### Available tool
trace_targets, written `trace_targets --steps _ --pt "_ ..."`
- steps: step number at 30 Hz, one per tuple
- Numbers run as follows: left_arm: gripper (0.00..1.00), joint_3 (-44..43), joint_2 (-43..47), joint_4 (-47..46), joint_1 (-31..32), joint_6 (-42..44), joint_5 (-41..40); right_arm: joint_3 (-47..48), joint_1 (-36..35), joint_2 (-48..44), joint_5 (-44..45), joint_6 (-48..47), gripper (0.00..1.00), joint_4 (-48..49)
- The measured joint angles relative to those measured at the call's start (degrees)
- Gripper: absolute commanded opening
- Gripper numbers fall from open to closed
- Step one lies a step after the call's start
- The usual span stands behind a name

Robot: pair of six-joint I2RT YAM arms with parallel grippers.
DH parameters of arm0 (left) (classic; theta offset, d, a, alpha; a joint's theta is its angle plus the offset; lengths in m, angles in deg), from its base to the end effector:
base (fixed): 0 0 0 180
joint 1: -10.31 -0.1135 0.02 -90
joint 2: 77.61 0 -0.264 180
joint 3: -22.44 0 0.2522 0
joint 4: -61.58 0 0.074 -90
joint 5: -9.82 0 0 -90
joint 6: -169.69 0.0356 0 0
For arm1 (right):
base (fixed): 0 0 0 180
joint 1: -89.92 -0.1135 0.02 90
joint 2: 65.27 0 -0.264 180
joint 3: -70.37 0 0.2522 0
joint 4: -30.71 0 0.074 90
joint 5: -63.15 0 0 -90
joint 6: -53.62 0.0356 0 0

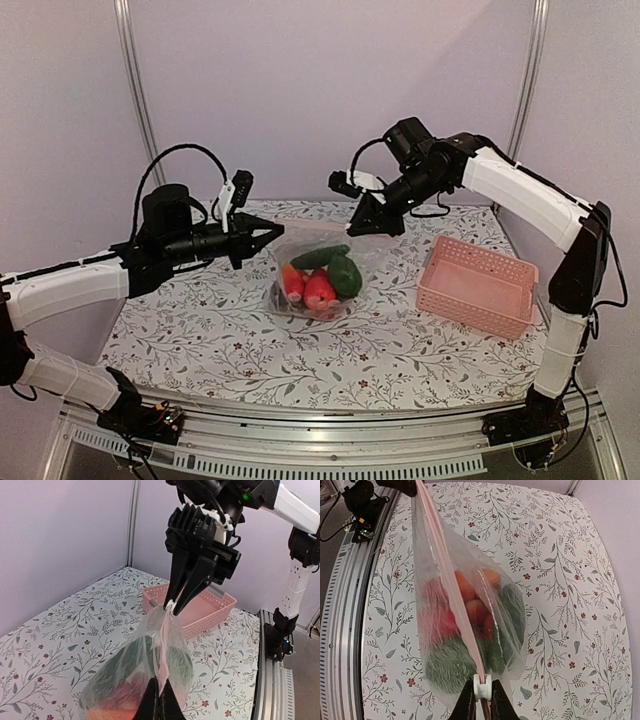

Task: Place the food in the zip-top bag and seal the zipper
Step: Zip the zipper on the zipper food storage bag.

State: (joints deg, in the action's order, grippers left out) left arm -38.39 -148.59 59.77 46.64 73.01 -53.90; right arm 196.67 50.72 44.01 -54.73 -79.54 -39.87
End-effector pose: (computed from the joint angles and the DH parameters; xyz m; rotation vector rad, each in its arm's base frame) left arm 0.2219 -0.1827 0.3033 0.7933 1.6102 -0.9395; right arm 0.3080 0.2726 0.3517 -1.7520 1.7007 0.5760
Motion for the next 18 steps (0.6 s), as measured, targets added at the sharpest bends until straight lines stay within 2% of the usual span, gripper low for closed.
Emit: trace_targets --steps 10,18 --pt "0.0 0.2 0.3 0.0 -1.2 -0.1 0.3 -7.6 5.4 -4.2 0.0 -1.3 0.09 -0.9" --pt "0.0 0.5 0.3 -0.5 -1.7 -0.5 0.7 -10.3 8.1 -5.7 0.0 -1.7 0.1 -1.3"
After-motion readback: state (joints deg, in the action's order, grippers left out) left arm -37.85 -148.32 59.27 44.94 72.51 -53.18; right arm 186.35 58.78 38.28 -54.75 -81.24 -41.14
